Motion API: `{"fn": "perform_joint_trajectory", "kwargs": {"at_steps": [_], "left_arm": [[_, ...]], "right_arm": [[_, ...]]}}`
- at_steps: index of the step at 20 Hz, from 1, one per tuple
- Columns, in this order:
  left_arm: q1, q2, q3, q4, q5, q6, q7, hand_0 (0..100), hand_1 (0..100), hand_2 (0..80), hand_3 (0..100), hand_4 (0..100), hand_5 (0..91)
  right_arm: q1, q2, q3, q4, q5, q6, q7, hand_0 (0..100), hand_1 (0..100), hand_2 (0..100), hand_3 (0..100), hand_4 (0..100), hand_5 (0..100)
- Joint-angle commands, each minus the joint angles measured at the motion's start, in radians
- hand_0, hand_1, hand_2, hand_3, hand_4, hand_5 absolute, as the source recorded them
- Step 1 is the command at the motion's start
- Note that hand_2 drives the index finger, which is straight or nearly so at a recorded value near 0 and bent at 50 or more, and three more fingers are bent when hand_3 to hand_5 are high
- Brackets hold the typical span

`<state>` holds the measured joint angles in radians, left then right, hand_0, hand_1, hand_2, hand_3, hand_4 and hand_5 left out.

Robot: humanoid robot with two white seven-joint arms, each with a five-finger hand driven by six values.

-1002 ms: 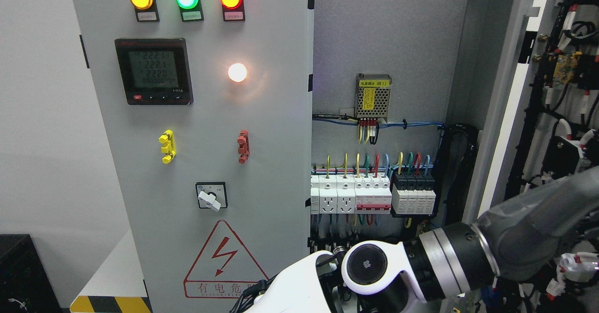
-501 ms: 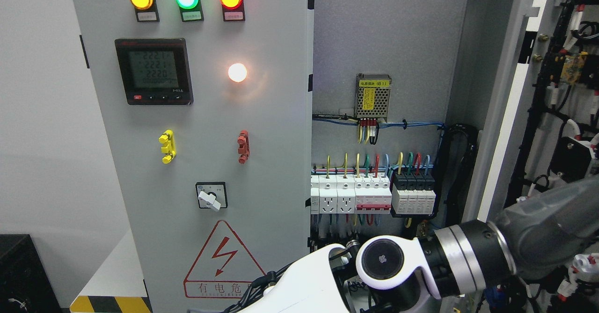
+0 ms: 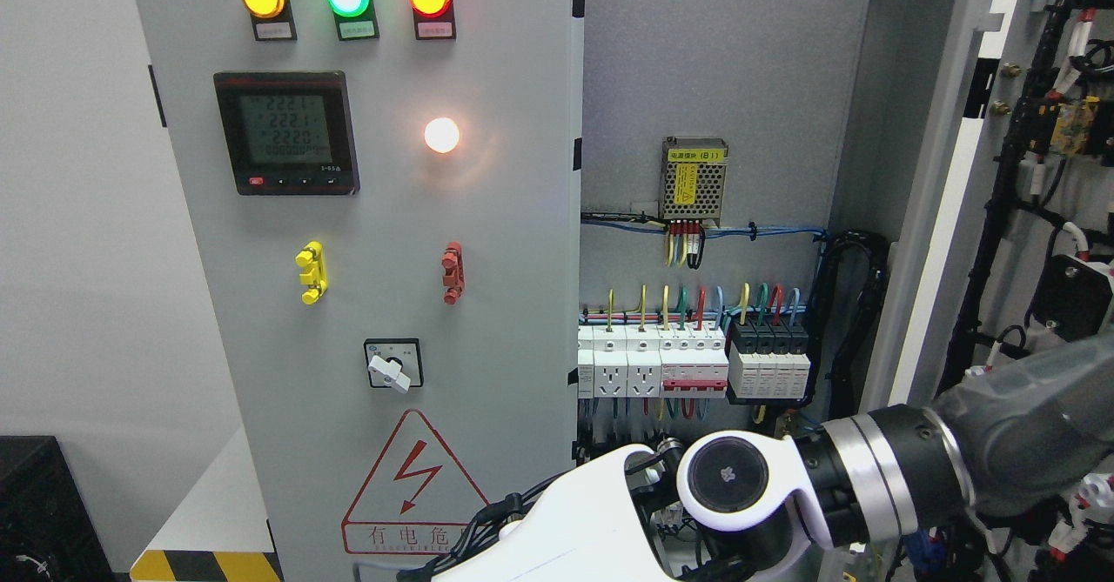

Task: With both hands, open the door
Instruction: 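Sweep the left hand along the door, swinging it fully open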

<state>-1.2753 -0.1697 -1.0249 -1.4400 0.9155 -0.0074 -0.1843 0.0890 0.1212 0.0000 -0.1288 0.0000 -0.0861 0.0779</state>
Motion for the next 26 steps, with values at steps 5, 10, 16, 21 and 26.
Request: {"fn": "perform_joint_trajectory", "kwargs": {"at_steps": [5,10,16,21,26], "left_arm": [[-0.003,-0.002,-0.007,0.001,-0.001,0.001,0.0,0,0,0.0,0,0,0.0],[-0.003,0.028,0.008,-0.048,0.002,0.004,0.0,0,0,0.0,0,0,0.0],[0.005,0.143,0.017,-0.143,0.008,0.004,-0.001,0,0,0.0,0,0,0.0],[0.014,0.26,0.051,-0.22,0.054,0.004,-0.001,0,0,0.0,0,0,0.0],[0.095,0.399,0.051,-0.336,0.069,0.003,-0.004,0,0,0.0,0,0,0.0]], "right_arm": [[0.0,0.0,0.029,0.0,-0.014,0.0,0.0,0,0,0,0,0,0],[0.0,0.0,0.029,0.0,-0.015,0.0,0.0,0,0,0,0,0,0],[0.0,0.0,0.029,0.0,-0.015,0.0,0.0,0,0,0,0,0,0],[0.0,0.0,0.029,0.0,-0.015,0.0,0.0,0,0,0,0,0,0],[0.0,0.0,0.031,0.0,-0.015,0.0,0.0,0,0,0,0,0,0]]}}
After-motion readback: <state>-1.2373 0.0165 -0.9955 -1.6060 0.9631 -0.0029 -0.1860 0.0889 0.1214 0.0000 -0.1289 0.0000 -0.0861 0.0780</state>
